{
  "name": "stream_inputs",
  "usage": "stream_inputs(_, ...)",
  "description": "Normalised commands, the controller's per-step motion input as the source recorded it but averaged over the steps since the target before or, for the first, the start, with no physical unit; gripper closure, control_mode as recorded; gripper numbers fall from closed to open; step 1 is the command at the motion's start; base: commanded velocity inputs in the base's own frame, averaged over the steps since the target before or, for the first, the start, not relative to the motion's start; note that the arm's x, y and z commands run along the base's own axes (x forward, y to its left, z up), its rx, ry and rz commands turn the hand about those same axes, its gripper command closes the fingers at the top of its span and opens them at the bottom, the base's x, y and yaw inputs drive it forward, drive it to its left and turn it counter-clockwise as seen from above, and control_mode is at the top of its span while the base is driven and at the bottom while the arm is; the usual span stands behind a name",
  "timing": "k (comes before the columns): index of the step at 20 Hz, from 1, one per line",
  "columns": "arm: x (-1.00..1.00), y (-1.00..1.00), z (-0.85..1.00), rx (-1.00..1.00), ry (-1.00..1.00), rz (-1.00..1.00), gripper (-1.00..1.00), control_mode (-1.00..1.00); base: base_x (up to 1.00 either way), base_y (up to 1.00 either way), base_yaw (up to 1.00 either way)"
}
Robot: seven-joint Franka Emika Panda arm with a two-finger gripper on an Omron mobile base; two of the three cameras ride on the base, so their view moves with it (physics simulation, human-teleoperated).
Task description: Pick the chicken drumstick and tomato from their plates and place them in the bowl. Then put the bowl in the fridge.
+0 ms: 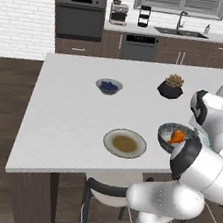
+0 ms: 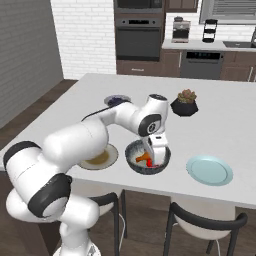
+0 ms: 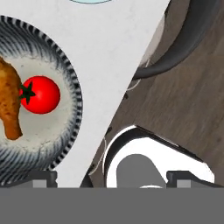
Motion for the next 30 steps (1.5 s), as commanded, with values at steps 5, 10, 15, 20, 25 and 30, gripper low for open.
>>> stream_inputs(5, -0.22, -0.02, -0.05, 0.17, -0.03, -0.08, -1.00, -1.00, 0.00, 0.00, 0.00)
stream_inputs(10, 0.05, 0.00, -0.40, 0.12, -0.01, 0.00, -1.00, -1.00, 0.00, 0.00, 0.00)
stream_inputs(15, 0.17, 0.00, -0.36, 0.00, -0.02, 0.00, -1.00, -1.00, 0.00, 0.00, 0.00)
stream_inputs(20, 0.23, 0.00, -0.20, 0.00, 0.00, 0.00, -1.00, -1.00, 0.00, 0.00, 0.00)
stream_inputs(25, 0.05, 0.02, -0.27, 0.00, 0.00, 0.00, -1.00, -1.00, 0.00, 0.00, 0.00)
stream_inputs(30, 0.12, 0.09, -0.19, 0.00, 0.00, 0.00, -1.00, -1.00, 0.00, 0.00, 0.00)
